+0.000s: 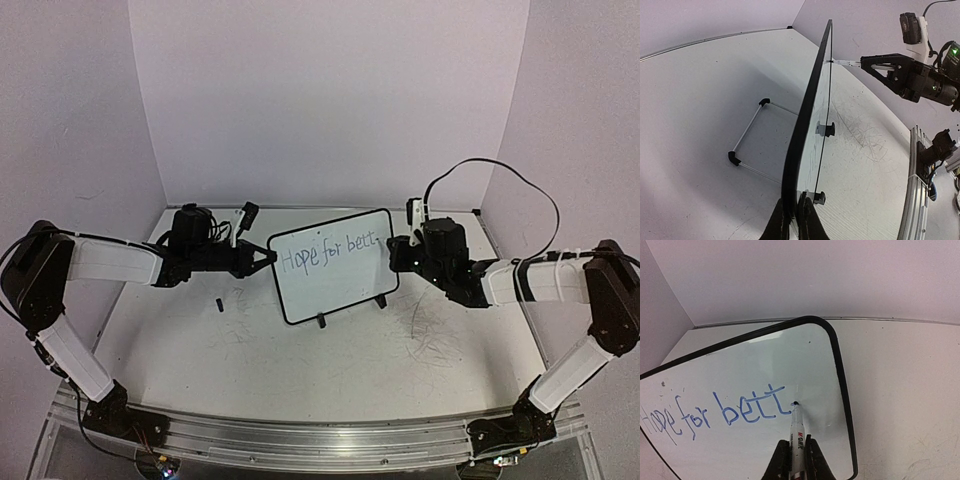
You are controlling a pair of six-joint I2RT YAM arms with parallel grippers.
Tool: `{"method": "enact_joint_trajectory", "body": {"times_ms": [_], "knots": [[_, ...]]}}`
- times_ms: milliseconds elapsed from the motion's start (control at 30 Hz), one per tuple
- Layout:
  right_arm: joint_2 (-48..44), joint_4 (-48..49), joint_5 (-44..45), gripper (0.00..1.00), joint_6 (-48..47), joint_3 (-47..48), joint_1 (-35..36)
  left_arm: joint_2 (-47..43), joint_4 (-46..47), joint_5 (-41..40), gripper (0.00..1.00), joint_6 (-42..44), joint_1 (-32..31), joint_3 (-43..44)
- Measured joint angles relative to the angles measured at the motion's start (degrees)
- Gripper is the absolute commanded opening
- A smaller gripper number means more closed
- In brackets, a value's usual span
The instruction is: Write a sentence on the whiteboard
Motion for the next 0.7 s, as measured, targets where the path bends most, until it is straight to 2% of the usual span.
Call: {"method": "enact_joint_trajectory", "body": {"times_ms": [700], "knots": [[-0.13, 1.53, 0.98, 0.00, -0.01, 0.00, -0.02, 0.00, 0.02, 0.04, 0.00, 0.04, 0.00, 0.02]]}}
